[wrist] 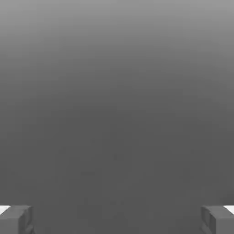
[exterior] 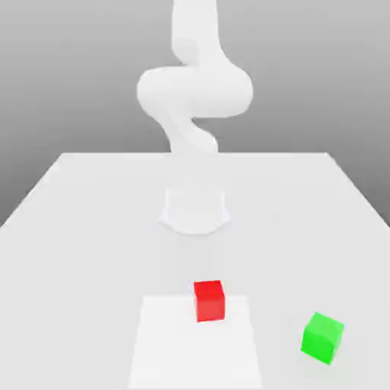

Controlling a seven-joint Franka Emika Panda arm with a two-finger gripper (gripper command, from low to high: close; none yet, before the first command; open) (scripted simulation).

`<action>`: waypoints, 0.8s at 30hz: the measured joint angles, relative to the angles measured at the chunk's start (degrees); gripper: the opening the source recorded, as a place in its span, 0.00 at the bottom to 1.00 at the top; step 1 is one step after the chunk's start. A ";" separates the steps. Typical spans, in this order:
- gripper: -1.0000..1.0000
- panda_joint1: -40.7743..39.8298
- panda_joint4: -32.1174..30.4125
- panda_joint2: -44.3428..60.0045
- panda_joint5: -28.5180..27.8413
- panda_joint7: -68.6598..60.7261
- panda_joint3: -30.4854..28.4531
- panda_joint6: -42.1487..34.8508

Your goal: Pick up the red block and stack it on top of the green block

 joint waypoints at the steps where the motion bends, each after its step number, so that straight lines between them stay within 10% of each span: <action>1: 0.50 0.18 -1.71 1.86 0.03 -0.21 0.01 1.40; 17: 0.50 2.84 -29.12 34.63 0.33 -3.55 0.77 25.41; 24: 0.50 3.27 -29.09 51.65 -0.68 -3.07 0.38 39.40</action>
